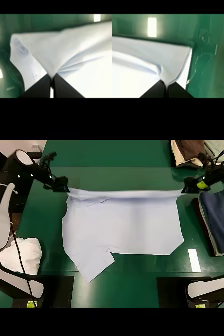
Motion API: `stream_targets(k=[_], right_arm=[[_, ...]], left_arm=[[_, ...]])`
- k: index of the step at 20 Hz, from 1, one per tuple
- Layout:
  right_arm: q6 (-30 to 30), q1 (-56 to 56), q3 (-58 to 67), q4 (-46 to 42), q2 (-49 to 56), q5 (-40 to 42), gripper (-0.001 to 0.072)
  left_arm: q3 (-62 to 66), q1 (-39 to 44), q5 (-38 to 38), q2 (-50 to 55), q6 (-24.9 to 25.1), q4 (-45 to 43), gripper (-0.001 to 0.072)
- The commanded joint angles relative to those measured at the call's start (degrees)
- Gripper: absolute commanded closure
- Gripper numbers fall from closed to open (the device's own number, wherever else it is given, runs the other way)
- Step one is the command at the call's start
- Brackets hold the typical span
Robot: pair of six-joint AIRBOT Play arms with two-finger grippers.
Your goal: Fold the shirts.
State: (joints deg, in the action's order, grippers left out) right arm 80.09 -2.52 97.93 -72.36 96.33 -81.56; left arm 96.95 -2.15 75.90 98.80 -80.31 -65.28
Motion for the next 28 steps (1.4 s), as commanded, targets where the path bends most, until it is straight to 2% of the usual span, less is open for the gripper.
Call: stream_targets(k=[1,2,3,4,5,6,7,10,12,14,18,20,24,28], right_arm=[[-0.24,0.07,-10.12,0.44,-3.74,2.1,0.07],[-0.22,0.07,-12.5,0.87,-4.11,2.29,0.07],[-0.22,0.07,-14.45,0.85,-4.24,2.82,0.0699],[-0.17,0.07,-15.89,0.92,-4.17,3.26,0.0689],[-0.17,0.07,-16.63,0.92,-4.17,3.65,0.0545],[-0.17,0.07,-16.52,0.9,-4.17,3.48,0.03],[-0.17,-0.02,-15.45,0.87,-4.2,1.86,0.0244],[-0.22,-1.46,-13.46,0.83,-6.95,-4.37,0.0244],[-0.22,-2.6,-17.35,0.85,-12.55,-3.74,0.0244],[-0.22,-3.02,-22.49,0.87,-18.53,-2.6,0.0244],[-0.22,-3.04,-31.23,1.68,-28.11,3.34,0.0244],[-0.24,-3.02,-33.7,3.21,-30.91,6.08,0.0244],[-0.24,-3.02,-35.3,5.33,-32.94,7.56,0.0245],[-0.26,-3.02,-35.3,5.38,-32.94,7.45,0.0253]], left_arm=[[-6.51,1.68,1.51,0.07,-0.72,-1.66,0.0678],[-8.48,2.25,1.18,0.07,-0.76,-1.66,0.0677],[-9.92,2.58,0.98,0.07,-0.76,-1.6,0.0568],[-10.88,2.58,0.94,0.07,-0.74,-1.7,0.0287],[-11.13,2.56,1.2,0.07,-0.74,-1.77,0.021],[-11.13,2.36,1.66,-0.37,-0.79,-1.9,0.0206],[-11.13,1.99,2.27,-1.55,-0.79,-1.95,0.0206],[-13.07,1.57,3.89,-9.09,-2.29,-9.4,0.0206],[-20.9,1.57,2.84,-17.27,-2.73,-12.76,0.0205],[-32.39,1.57,1.75,-25.77,-2.86,-12.17,0.0205],[-55.69,1.57,0.52,-40.89,-5.7,-5.86,0.0205],[-63.17,1.57,0.55,-45.57,-8.07,-3.58,0.0205],[-71.54,1.81,-0.85,-48.26,-8.2,4.17,0.0205],[-76.56,1.81,-7.39,-48.26,-6.32,10.19,0.0206]])
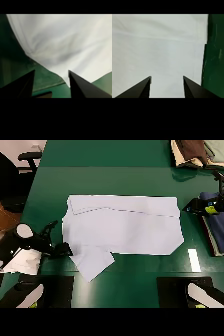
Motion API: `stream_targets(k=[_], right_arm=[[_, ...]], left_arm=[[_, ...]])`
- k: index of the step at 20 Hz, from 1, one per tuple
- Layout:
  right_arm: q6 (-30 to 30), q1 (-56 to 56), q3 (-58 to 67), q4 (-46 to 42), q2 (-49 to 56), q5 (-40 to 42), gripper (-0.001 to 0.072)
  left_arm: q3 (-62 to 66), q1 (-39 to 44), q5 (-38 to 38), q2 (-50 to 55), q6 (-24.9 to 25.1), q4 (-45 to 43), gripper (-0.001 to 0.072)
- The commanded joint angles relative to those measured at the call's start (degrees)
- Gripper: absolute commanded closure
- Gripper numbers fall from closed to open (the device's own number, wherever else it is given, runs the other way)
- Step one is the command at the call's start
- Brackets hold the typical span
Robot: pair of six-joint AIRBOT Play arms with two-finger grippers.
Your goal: Fold the shirts.
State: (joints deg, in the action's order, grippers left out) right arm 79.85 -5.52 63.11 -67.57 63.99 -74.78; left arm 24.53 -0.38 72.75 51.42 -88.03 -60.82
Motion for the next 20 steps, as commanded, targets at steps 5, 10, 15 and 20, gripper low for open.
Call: stream_targets(k=[5,10,15,20], right_arm=[[0.0,-0.02,-0.5,0.52,-0.59,-0.15,0.0253],[-0.37,-4.66,-5.14,0.0,-0.72,-6.43,0.0253],[-0.37,-14.84,-21.86,0.0,-4.31,-9.66,0.0183],[-0.46,-13.11,-32.39,5.25,0.42,-5.07,0.0207]], left_arm=[[-4.87,0.04,-7.91,-0.87,3.45,12.0,0.0432],[-1.18,0.04,-5.46,-0.9,5.57,13.4,0.0682],[3.67,0.04,-3.54,-0.9,5.99,12.48,0.0682],[4.15,0.04,-3.5,-0.9,6.01,11.69,0.0681]])
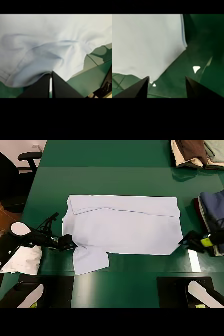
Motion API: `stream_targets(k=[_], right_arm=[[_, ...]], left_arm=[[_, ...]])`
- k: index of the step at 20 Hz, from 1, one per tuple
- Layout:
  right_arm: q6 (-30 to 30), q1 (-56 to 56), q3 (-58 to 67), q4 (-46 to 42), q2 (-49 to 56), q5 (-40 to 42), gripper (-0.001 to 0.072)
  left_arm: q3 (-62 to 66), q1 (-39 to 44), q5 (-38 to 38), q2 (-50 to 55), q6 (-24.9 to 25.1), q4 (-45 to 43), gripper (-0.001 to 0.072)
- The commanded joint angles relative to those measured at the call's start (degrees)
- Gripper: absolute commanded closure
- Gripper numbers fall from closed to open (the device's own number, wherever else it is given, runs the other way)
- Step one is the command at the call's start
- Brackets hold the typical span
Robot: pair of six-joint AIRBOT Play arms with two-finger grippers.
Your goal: Fold the shirts.
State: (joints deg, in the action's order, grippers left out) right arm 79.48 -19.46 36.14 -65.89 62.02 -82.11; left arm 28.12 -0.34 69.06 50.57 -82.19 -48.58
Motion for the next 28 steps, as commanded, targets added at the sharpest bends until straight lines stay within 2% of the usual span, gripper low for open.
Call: stream_targets(k=[1,3,4,5,7,9,12,14,16,20,24,28], right_arm=[[-0.33,2.99,-5.64,5.01,4.11,3.98,0.0254],[-0.83,8.57,-4.37,5.18,6.69,7.28,0.0404],[-0.96,11.08,-3.04,4.26,7.23,7.39,0.0588],[-0.94,13.46,-1.4,3.04,7.1,6.47,0.0699],[-0.37,16.39,0.83,-0.96,4.07,2.86,0.0699],[1.03,17.11,1.92,-5.84,-1.79,-1.77,0.0699],[1.57,17.07,4.07,-10.14,-11.34,-8.24,0.07],[3.39,17.14,6.64,-10.27,-14.97,-8.98,0.0701],[3.65,17.14,10.01,-10.25,-14.91,-8.57,0.0701],[3.61,18.97,18.91,-10.23,-4.66,-4.42,0.07],[3.63,23.17,30.6,-10.16,10.69,1.86,0.0701],[3.61,24.02,41.72,-8.74,23.98,2.84,0.0699]], left_arm=[[0.57,0.0,0.24,-0.04,0.17,-0.66,0.0682],[0.68,0.0,1.51,-0.04,0.2,-2.23,0.0682],[1.25,0.0,3.45,-0.04,0.28,-4.26,0.0682],[2.19,0.0,6.23,-0.15,0.2,-6.97,0.0683],[2.78,0.0,9.57,-3.96,-0.48,-12.02,0.0683],[2.8,0.0,12.94,-10.51,-3.58,-15.58,0.0683],[4.39,0.0,20.11,-17.38,-4.74,-14.51,0.0683],[7.56,0.0,21.44,-17.88,-5.46,-14.34,0.0683],[10.4,0.0,17.7,-17.59,-5.79,-14.23,0.0683],[14.16,0.0,5.44,-10.95,-0.81,-14.21,0.0683],[20.46,0.0,-5.95,5.66,5.84,-14.05,0.0681],[29.07,0.0,-13.22,22.67,7.89,-13.75,0.068]])
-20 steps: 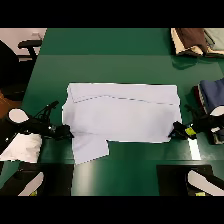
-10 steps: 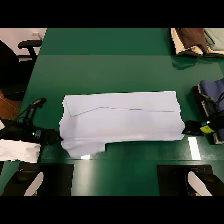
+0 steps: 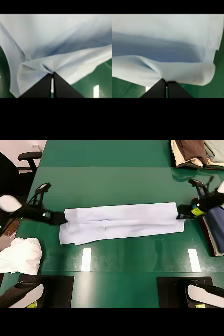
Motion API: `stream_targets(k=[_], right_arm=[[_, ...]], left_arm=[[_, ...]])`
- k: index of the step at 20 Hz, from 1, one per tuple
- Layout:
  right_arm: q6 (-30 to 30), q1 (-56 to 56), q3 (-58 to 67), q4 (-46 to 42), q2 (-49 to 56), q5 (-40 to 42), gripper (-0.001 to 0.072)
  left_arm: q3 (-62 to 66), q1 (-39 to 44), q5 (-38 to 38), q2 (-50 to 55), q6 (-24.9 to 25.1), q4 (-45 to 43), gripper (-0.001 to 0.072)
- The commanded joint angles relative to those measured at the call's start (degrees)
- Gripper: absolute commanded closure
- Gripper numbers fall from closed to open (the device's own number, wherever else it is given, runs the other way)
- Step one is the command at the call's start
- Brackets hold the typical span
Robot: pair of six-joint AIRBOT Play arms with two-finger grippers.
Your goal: Fold the shirts.
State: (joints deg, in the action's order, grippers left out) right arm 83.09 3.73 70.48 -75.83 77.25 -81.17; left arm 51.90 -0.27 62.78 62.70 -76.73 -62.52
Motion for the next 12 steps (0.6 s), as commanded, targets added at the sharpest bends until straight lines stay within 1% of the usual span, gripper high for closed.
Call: stream_targets(k=[1,3,4,5,6,9,11,12], right_arm=[[0.0,0.66,9.51,2.86,11.08,2.03,0.0699],[-0.04,-0.35,13.51,7.08,15.02,1.92,0.0691],[-0.09,-1.22,15.23,9.29,16.46,1.92,0.0562],[-0.28,-1.99,16.7,11.98,17.49,1.6,0.0321],[-1.27,-3.04,17.57,13.81,17.77,1.36,0.0251],[-5.38,-7.43,17.55,15.85,16.31,-1.36,0.0251],[-6.27,-12.15,14.25,15.87,14.29,-2.03,0.0251],[-6.29,-14.75,11.96,15.93,13.55,-1.95,0.0251]], left_arm=[[7.28,-0.07,-7.85,13.79,2.99,0.2,0.0679],[10.36,-0.07,-8.26,17.97,3.65,0.96,0.0678],[11.5,-0.07,-8.28,18.93,3.67,1.42,0.0633],[12.2,-0.07,-8.33,19.08,3.63,1.73,0.0378],[12.87,-0.07,-8.24,18.93,3.19,2.19,0.0169],[16.48,-0.07,-2.73,18.4,3.23,2.12,0.0166],[17.77,-0.07,0.85,18.4,3.21,3.72,0.017],[17.75,-0.07,1.75,18.4,3.26,5.62,0.0393]])
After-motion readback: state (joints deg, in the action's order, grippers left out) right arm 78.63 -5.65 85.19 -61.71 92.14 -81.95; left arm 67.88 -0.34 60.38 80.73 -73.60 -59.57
